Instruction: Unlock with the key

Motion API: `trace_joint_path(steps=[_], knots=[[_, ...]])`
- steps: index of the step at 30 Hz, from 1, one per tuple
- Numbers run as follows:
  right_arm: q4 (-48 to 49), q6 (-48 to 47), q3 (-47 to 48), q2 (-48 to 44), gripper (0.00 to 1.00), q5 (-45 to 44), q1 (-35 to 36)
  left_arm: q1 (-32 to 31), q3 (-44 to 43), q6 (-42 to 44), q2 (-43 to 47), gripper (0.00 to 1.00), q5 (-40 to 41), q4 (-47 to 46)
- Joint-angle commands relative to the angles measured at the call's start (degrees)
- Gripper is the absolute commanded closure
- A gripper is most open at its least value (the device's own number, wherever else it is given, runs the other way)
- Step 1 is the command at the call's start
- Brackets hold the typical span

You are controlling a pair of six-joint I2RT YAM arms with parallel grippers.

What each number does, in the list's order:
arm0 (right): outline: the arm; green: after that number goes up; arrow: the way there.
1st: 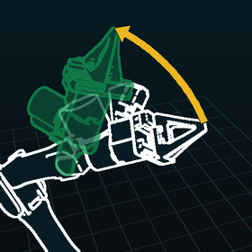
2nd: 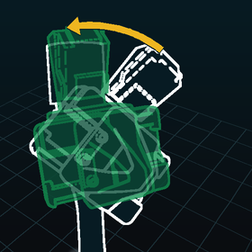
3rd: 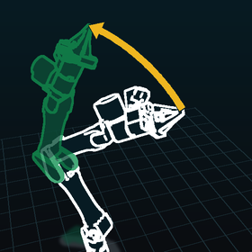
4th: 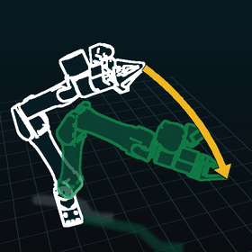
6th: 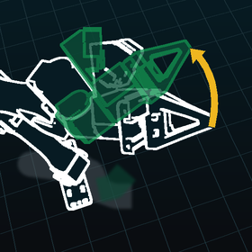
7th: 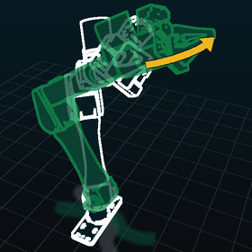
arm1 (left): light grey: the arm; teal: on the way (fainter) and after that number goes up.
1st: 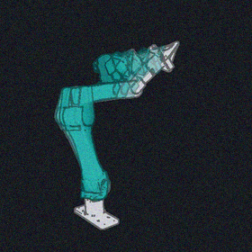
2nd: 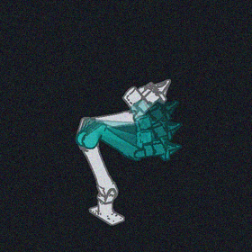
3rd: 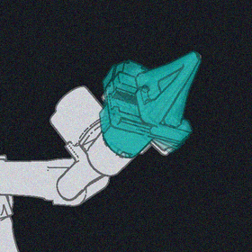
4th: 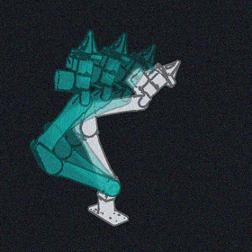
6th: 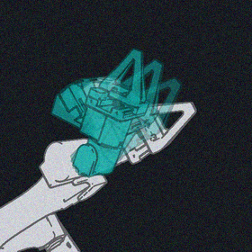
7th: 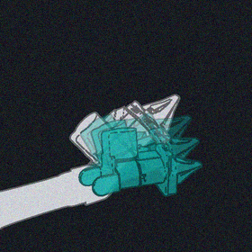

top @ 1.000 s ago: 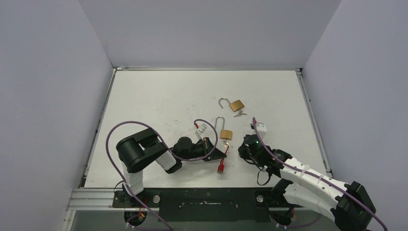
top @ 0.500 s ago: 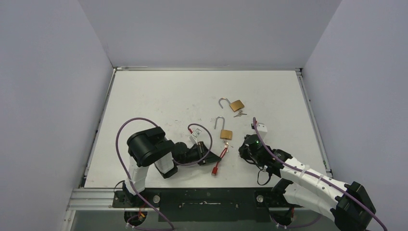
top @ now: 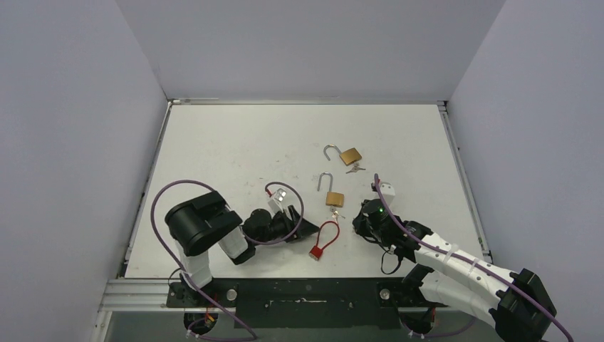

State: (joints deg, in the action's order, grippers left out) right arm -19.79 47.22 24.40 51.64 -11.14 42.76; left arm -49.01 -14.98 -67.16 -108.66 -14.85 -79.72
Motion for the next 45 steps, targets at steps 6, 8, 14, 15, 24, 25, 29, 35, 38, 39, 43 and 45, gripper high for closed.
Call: trace_joint_path(steps=[6, 8, 14, 15, 24, 25, 29, 35, 38, 39, 43, 45], knots=[[1.93, -0.37, 1.23, -1.44, 1.00, 0.28, -0.49, -5.13, -12.17, 15.61, 19.38, 0.40, 19.82, 55.76], [2.87, -0.90, 0.54, -2.66, 1.00, 0.82, -0.53, -7.13, -16.08, 18.44, 20.18, 0.40, 20.42, 61.91], [2.90, -1.53, -0.66, -5.12, 1.00, 1.16, -0.99, -14.85, -28.75, 22.85, 17.52, 0.37, 27.63, 83.87], [2.86, -1.50, -0.83, -5.32, 1.00, 1.20, -1.08, -15.76, -30.19, 23.15, 16.93, 0.36, 28.55, 86.15], [1.31, -1.43, -1.81, -7.36, 1.00, 1.22, -1.78, -21.41, -40.47, 20.31, 11.59, 0.34, 34.83, 104.71], [1.25, -1.43, -2.02, -7.61, 1.00, 1.21, -1.87, -21.88, -40.73, 20.21, 11.48, 0.34, 34.60, 105.08], [1.10, -1.35, -2.47, -8.04, 1.00, 1.55, -2.20, -22.99, -41.91, 21.09, 10.89, 0.35, 32.01, 104.72], [0.85, -1.27, -2.68, -8.31, 1.00, 1.67, -2.42, -24.05, -45.71, 23.57, 8.73, 0.42, 30.86, 107.87], [0.73, -1.19, -2.77, -8.45, 1.00, 1.74, -2.56, -24.28, -47.44, 23.78, 6.59, 0.51, 31.63, 110.20], [0.68, -1.17, -2.76, -8.52, 1.00, 1.78, -2.59, -24.29, -47.91, 23.78, 5.89, 0.54, 31.68, 110.79], [0.18, -1.25, -2.85, -9.30, 1.00, 1.56, -2.74, -24.37, -48.92, 22.34, 4.87, 0.72, 32.62, 112.73], [0.17, -1.38, -3.04, -9.60, 1.00, 1.60, -2.86, -24.19, -49.19, 21.23, 4.95, 0.87, 33.30, 113.87]])
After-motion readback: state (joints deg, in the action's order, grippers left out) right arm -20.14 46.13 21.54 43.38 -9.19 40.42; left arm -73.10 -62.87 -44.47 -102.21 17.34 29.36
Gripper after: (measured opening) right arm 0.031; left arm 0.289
